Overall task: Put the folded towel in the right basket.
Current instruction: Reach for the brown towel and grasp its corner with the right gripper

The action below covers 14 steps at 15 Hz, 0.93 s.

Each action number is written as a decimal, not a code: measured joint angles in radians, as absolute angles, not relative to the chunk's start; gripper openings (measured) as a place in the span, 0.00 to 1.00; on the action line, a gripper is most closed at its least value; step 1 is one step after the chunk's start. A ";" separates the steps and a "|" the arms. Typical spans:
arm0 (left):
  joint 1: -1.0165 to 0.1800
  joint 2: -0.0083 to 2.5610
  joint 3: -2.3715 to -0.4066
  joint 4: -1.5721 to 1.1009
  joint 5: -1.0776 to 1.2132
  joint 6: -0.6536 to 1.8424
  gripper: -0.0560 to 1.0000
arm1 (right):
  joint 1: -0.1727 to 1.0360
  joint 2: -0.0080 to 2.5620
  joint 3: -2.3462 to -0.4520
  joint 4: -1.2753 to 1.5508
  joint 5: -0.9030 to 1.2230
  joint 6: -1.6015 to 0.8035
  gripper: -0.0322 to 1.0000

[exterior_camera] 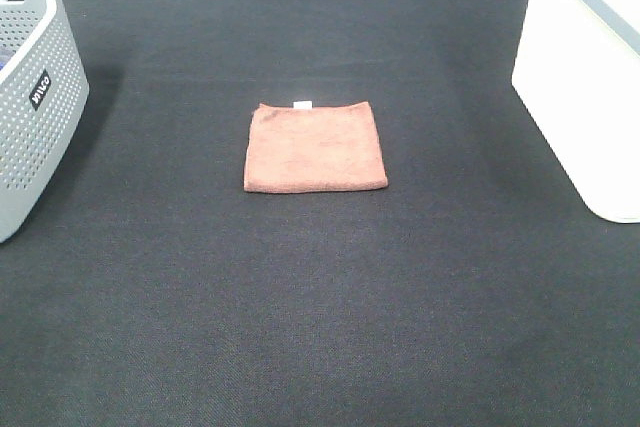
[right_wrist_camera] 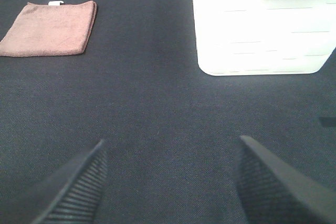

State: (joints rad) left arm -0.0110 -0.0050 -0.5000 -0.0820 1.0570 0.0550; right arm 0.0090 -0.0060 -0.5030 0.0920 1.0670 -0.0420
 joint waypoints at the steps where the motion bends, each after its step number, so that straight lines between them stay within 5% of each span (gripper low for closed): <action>1: -0.011 -0.005 -0.500 -0.082 1.057 0.055 0.88 | 0.009 -0.006 -0.503 0.092 1.067 -0.042 0.66; 14: -0.011 -0.005 -0.500 -0.082 1.057 0.055 0.88 | 0.009 -0.006 -0.503 0.092 1.067 -0.042 0.66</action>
